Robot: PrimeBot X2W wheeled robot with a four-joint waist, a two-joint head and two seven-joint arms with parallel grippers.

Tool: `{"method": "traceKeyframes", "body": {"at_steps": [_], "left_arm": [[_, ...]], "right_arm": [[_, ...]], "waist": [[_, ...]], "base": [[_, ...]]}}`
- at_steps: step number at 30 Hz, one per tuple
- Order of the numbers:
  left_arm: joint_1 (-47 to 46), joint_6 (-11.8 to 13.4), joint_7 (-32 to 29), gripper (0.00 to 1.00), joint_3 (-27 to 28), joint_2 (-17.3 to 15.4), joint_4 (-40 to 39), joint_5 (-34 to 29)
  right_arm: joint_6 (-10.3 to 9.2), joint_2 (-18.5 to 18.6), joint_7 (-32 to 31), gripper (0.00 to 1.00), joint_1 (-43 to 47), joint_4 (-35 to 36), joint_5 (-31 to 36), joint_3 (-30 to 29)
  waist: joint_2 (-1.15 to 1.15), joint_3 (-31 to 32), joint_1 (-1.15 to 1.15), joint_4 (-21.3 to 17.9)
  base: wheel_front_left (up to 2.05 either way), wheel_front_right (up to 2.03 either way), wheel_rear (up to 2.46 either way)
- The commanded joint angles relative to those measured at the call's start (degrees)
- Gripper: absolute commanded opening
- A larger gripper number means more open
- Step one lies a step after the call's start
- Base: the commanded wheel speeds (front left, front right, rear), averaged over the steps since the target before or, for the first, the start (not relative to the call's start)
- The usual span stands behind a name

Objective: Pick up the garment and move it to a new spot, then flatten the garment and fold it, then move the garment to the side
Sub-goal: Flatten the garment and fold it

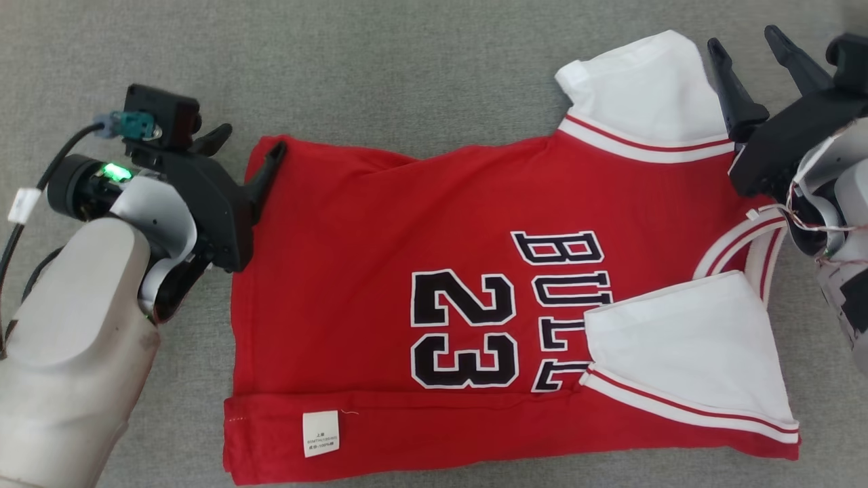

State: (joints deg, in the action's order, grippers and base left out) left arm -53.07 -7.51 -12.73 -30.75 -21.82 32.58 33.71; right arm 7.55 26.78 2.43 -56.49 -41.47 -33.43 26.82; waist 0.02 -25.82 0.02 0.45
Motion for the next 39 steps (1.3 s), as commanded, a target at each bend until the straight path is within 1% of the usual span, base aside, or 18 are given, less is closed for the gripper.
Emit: {"method": "traceKeyframes", "body": {"at_steps": [1, 7, 10, 17, 18, 19, 20, 21, 22, 23, 24, 25, 27, 31, 39], "left_arm": [[-1.63, 0.10, -0.95, 1.00, -1.04, 0.26, 0.47, 1.85], [-3.64, 0.10, -3.54, 1.00, -3.63, 0.96, 1.04, 4.74], [-4.76, 0.09, -4.41, 1.00, -4.68, 1.94, 0.89, 6.26], [-6.08, 0.10, -5.89, 1.00, -6.88, 2.85, 1.92, 7.23], [-6.16, 0.10, -5.91, 0.88, -7.06, 3.03, 2.04, 7.39], [-6.18, 0.10, -5.99, 0.53, -7.22, 3.19, 2.14, 7.70], [-6.19, 0.10, -6.04, 0.36, -7.41, 3.17, 2.28, 7.92], [-6.30, 0.10, -6.08, 0.00, -7.58, 3.16, 2.38, 8.09], [-6.38, 0.10, -6.01, 0.00, -7.71, 3.21, 2.41, 8.29], [-6.41, 0.10, -5.87, 0.00, -7.75, 3.34, 2.46, 8.71], [-6.57, 0.10, -5.76, 0.00, -7.82, 3.35, 2.48, 8.90], [-6.75, 0.11, -5.51, 0.00, -7.95, 3.35, 2.43, 9.24], [-6.93, 0.12, -4.58, 0.00, -7.87, 3.48, 2.42, 10.02], [-6.57, 0.15, -1.29, 0.00, -7.51, 3.31, 3.16, 9.99], [-3.19, 0.27, 5.80, 0.00, -6.61, 3.78, 6.30, 10.29]], "right_arm": [[-0.17, -0.25, -0.94, 1.00, -2.32, -2.49, -1.12, 1.86], [-0.17, -1.05, -2.42, 1.00, -7.10, -8.68, -3.08, 4.88], [-0.17, -1.27, -4.07, 1.00, -9.68, -12.49, -4.02, 6.34], [-0.17, -2.02, -6.66, 1.00, -13.91, -18.38, -5.21, 10.26], [-0.17, -2.17, -7.31, 1.00, -14.34, -19.13, -5.22, 10.92], [-0.17, -2.42, -8.33, 1.00, -14.56, -19.92, -5.54, 11.52], [-0.17, -2.62, -8.89, 1.00, -14.65, -20.54, -5.86, 11.98], [-0.17, -2.59, -8.87, 1.00, -14.86, -20.83, -5.93, 12.37], [-0.17, -2.53, -9.01, 1.00, -15.12, -21.35, -6.18, 12.69], [-0.17, -2.55, -9.64, 0.73, -15.32, -21.86, -6.52, 13.06], [-0.17, -2.58, -10.15, 0.44, -15.50, -22.24, -6.78, 13.38], [-0.17, -2.56, -10.52, 0.00, -15.68, -22.63, -7.18, 13.62], [-0.17, -2.47, -10.51, 0.00, -16.39, -22.98, -7.98, 13.84], [-0.17, -2.26, -6.65, 0.00, -17.13, -22.40, -8.68, 14.46], [-0.17, -0.16, 2.52, 0.00, -12.75, -19.65, -10.15, 17.95]], "waist": [[-0.02, -1.10, -0.02, 1.11], [-0.02, -2.33, -0.02, 2.33], [-0.02, -3.07, -0.02, 3.09], [-0.02, -4.53, -0.02, 4.31], [-0.02, -4.67, -0.02, 4.41], [-0.02, -4.74, -0.02, 4.48], [-0.02, -4.76, -0.02, 4.52], [-0.02, -4.83, -0.02, 4.58], [-0.02, -4.90, -0.02, 4.66], [-0.02, -4.96, -0.02, 4.77], [-0.02, -5.02, -0.02, 4.87], [-0.02, -5.07, -0.02, 4.95], [-0.02, -5.09, -0.02, 5.01], [-0.02, -3.77, -0.02, 4.66], [-0.02, 2.18, -0.02, 2.53]], "base": [[0.00, 0.00, 0.00], [0.00, 0.00, 0.00], [0.00, 0.00, 0.00], [0.00, 0.00, 0.00], [0.00, 0.00, 0.00], [0.00, 0.00, 0.00], [0.00, 0.00, 0.00], [0.00, 0.00, 0.00], [0.00, 0.00, 0.00], [0.00, 0.00, 0.00], [0.00, 0.00, 0.00], [0.00, 0.00, 0.00], [0.00, 0.00, 0.00], [0.00, 0.00, 0.00], [0.00, 0.00, 0.00]]}}
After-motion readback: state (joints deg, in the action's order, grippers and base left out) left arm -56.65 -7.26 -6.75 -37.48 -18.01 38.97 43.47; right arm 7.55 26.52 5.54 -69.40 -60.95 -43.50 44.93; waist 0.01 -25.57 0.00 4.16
